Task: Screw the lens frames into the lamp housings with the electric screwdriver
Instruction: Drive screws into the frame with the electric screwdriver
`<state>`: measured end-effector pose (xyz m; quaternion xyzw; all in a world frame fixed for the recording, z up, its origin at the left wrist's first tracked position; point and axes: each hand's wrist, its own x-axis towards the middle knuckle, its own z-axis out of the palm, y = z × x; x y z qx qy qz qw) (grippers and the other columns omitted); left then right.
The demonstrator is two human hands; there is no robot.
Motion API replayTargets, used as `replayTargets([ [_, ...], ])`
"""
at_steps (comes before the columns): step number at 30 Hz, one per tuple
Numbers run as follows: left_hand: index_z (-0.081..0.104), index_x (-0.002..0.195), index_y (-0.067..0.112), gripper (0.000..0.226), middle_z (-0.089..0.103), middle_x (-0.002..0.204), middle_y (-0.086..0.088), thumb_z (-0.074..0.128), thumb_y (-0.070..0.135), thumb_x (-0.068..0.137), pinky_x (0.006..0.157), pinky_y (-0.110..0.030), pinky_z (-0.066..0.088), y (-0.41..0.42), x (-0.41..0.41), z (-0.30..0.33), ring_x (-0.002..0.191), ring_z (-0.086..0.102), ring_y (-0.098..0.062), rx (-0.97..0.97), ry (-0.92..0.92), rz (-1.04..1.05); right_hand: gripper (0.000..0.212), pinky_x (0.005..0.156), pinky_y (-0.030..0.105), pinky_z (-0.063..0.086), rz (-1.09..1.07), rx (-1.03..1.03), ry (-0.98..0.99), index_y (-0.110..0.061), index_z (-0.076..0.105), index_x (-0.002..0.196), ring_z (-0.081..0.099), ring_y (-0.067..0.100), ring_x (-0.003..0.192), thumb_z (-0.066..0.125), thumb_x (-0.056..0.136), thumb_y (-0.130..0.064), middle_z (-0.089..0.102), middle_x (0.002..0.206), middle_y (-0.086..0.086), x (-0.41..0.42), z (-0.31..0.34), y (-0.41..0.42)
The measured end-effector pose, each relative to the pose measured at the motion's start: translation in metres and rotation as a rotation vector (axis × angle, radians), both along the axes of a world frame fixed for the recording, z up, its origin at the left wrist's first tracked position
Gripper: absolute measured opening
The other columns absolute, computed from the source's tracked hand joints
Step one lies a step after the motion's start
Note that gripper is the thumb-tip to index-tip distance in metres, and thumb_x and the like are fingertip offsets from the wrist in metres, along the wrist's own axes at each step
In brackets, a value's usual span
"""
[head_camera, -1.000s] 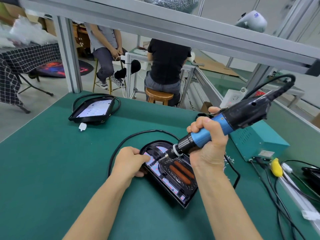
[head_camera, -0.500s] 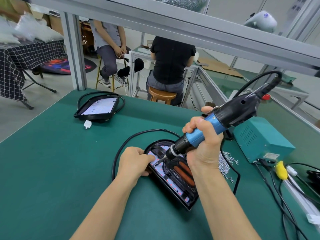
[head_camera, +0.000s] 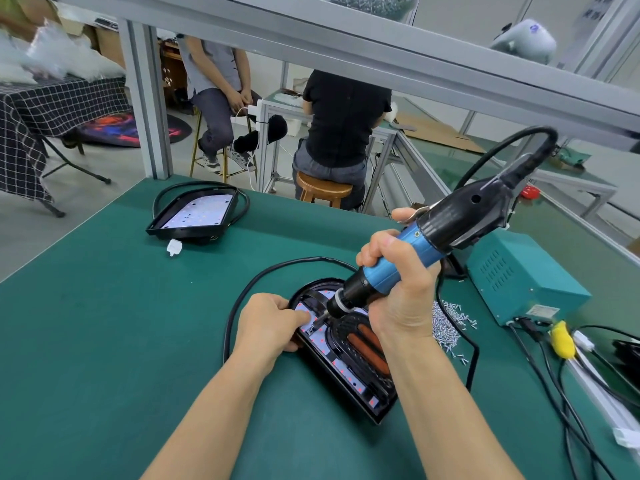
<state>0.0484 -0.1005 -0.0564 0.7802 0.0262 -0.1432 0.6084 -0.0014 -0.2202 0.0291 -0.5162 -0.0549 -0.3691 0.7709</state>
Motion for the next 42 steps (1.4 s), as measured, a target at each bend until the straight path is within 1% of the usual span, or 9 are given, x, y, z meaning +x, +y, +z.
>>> replayTargets([
  [4,0.06,0.068,0.002,0.012,0.058,0.059,-0.01,0.071,0.007,0.069,0.065,-0.048,0.057,-0.0008,0.0004,-0.0002,0.043,0.057,-0.023,0.018,-0.011,0.0,0.027,0.057,0.03,0.042,0.03,-0.053,-0.018,-0.024,0.06,0.09,0.047,0.018,0.05,0.061,0.064,-0.014,0.048,0.054,0.0,-0.0047,0.0,0.0016],
  [7,0.059,0.067,0.006,0.013,0.057,0.058,-0.009,0.072,0.008,0.068,0.067,-0.049,0.056,-0.0013,0.0004,-0.0009,0.044,0.058,-0.024,0.021,-0.017,-0.004,0.028,0.057,0.031,0.042,0.036,-0.041,-0.014,-0.022,0.059,0.091,0.046,0.019,0.05,0.062,0.064,-0.015,0.048,0.054,0.001,-0.0065,0.0,0.0035],
  [11,0.063,0.07,0.0,0.013,0.062,0.058,-0.008,0.072,0.009,0.068,0.068,-0.049,0.058,-0.0003,0.0002,-0.002,0.046,0.06,-0.024,0.01,-0.012,-0.002,0.027,0.058,0.03,0.042,0.025,-0.058,-0.016,-0.023,0.059,0.089,0.046,0.019,0.049,0.061,0.064,-0.013,0.047,0.054,0.0,-0.0052,0.001,0.0054],
  [16,0.059,0.062,0.008,0.014,0.056,0.052,-0.004,0.072,0.009,0.068,0.066,-0.048,0.057,-0.0009,-0.0001,-0.0002,0.042,0.057,-0.021,0.014,-0.019,-0.001,0.031,0.058,0.031,0.04,0.014,-0.088,0.0,-0.019,0.056,0.093,0.046,0.019,0.05,0.052,0.072,0.003,0.048,0.056,0.0,-0.0034,-0.0004,0.007],
  [24,0.052,0.052,0.012,0.026,0.045,0.034,0.008,0.072,0.009,0.069,0.067,-0.046,0.058,0.0007,-0.0014,0.0023,0.032,0.05,-0.014,0.02,0.006,0.007,0.028,0.056,0.027,0.043,0.074,-0.086,-0.013,-0.016,0.054,0.093,0.046,0.016,0.05,0.051,0.074,0.004,0.051,0.062,-0.003,-0.005,0.0009,0.0079],
  [29,0.052,0.052,0.012,0.027,0.046,0.034,0.008,0.073,0.01,0.069,0.066,-0.045,0.057,0.0001,-0.0011,0.0029,0.032,0.049,-0.015,0.028,0.009,0.015,0.028,0.055,0.025,0.043,0.137,-0.123,0.004,-0.028,0.06,0.073,0.047,0.014,0.049,0.059,0.067,-0.001,0.052,0.063,-0.005,-0.0042,0.0031,0.0091],
  [34,0.039,0.047,0.014,0.039,0.038,0.032,0.007,0.071,0.006,0.067,0.059,-0.042,0.055,-0.0014,-0.001,0.0038,0.027,0.042,-0.015,0.043,0.0,0.03,0.019,0.056,0.027,0.042,0.256,-0.182,0.012,-0.028,0.06,0.074,0.048,0.015,0.05,0.061,0.062,-0.013,0.052,0.063,-0.004,-0.0043,0.0026,0.0066],
  [39,0.054,0.058,0.004,0.015,0.04,0.049,-0.008,0.067,-0.001,0.062,0.047,-0.029,0.044,-0.0004,0.0014,0.0036,0.046,0.04,-0.022,0.027,-0.009,0.002,0.023,0.057,0.025,0.043,0.407,-0.198,0.024,-0.028,0.062,0.079,0.049,0.014,0.05,0.061,0.062,-0.013,0.053,0.062,-0.004,0.0002,0.0014,0.0084],
  [42,0.055,0.059,0.003,0.013,0.041,0.054,-0.011,0.066,-0.003,0.062,0.044,-0.027,0.044,0.0006,0.0015,0.0039,0.049,0.04,-0.023,0.017,-0.009,-0.006,0.024,0.057,0.024,0.044,0.444,-0.206,0.015,-0.028,0.062,0.081,0.05,0.013,0.051,0.059,0.063,-0.012,0.053,0.062,-0.005,0.0012,0.0003,0.0077],
])
